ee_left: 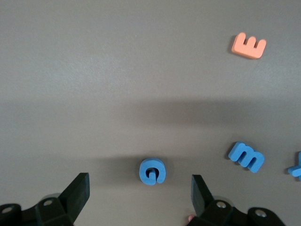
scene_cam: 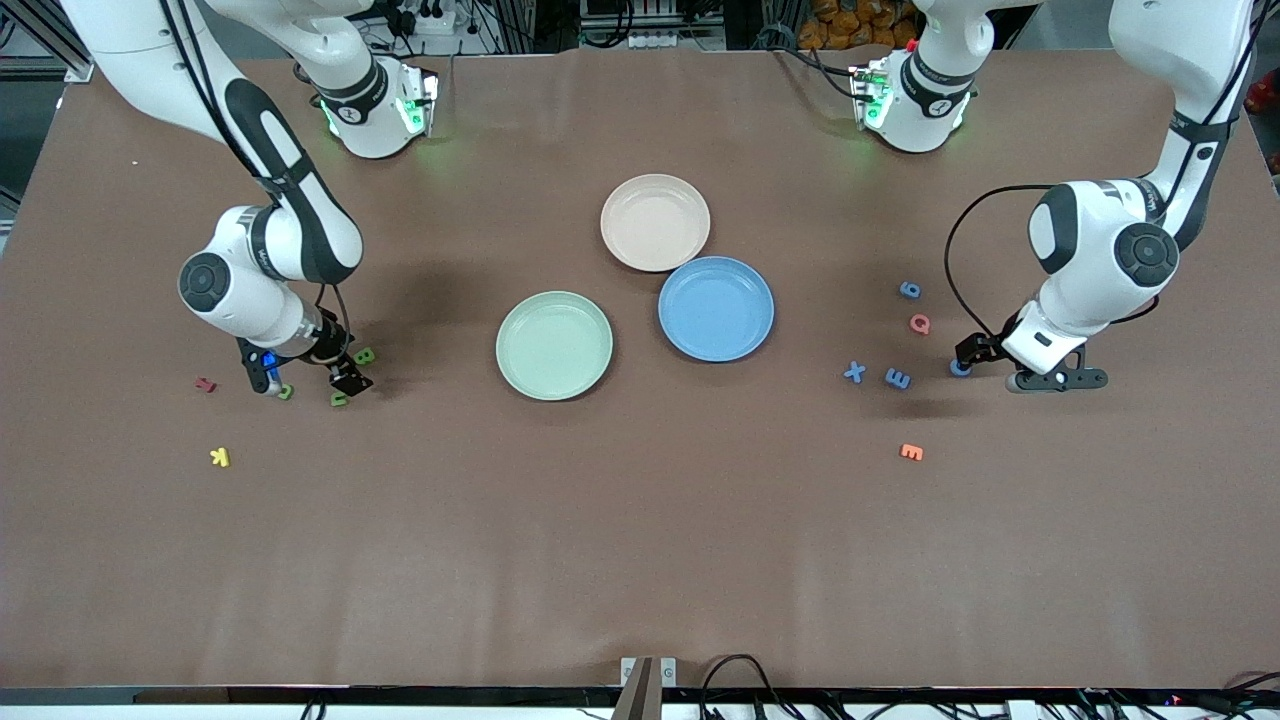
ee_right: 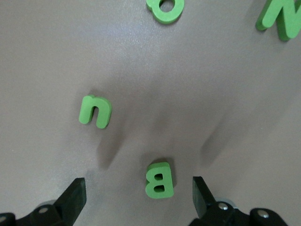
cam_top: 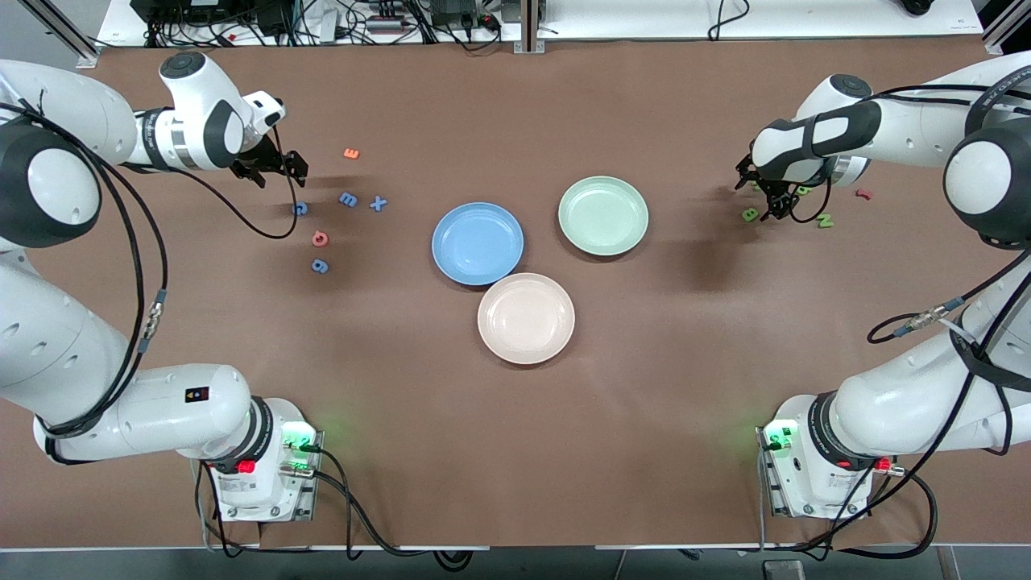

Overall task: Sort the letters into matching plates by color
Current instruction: 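Lower and close the right gripper on the B while the left grips the c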

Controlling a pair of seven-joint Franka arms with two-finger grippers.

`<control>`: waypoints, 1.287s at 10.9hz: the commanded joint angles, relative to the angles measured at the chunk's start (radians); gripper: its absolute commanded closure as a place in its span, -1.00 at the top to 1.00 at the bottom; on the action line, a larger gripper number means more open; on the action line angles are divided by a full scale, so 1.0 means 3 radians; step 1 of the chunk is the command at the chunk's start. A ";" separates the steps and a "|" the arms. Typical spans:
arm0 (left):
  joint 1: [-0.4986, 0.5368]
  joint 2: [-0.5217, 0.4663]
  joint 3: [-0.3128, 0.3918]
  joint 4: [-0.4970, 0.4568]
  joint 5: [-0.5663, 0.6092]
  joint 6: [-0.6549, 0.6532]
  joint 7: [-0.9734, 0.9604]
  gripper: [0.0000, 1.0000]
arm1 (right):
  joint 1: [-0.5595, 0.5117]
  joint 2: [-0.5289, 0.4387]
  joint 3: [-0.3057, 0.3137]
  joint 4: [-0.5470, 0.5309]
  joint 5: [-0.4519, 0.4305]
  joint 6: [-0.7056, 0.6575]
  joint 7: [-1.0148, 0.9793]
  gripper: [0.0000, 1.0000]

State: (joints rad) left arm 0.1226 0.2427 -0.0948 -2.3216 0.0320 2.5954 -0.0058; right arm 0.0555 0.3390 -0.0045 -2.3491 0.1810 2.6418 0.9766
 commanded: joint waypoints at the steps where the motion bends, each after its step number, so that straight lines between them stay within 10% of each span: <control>1: 0.0021 0.0091 -0.0021 -0.0033 0.0067 0.0072 -0.0052 0.65 | 0.0071 0.0020 -0.0021 -0.0049 0.0077 0.0065 0.0033 1.00; 14: 0.0021 0.0418 -0.0021 -0.0089 0.0067 0.0461 -0.0052 0.44 | 0.0086 0.0016 -0.0021 -0.0166 0.0071 0.0188 -0.0008 0.53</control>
State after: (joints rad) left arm 0.1226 0.3703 -0.0964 -2.3318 0.0320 2.7127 -0.0057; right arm 0.0701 0.3752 -0.0046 -2.3554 0.1813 2.6879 0.9764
